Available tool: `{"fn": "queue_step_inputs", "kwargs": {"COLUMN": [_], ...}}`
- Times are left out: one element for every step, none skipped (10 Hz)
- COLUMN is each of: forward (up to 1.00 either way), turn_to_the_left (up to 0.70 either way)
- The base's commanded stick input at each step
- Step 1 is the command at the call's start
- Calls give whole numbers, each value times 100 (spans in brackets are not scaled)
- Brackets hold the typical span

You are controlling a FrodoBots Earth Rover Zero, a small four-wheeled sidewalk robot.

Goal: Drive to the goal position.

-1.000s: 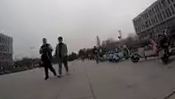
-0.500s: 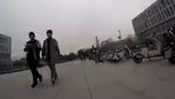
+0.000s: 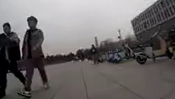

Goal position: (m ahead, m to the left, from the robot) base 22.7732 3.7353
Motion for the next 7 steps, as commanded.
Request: {"fn": "queue_step_inputs", "kwargs": {"forward": [70, 70, 70, 70, 70, 70, 70], "turn_to_the_left": [-1, 23, 34, 19, 0, -1, -1]}}
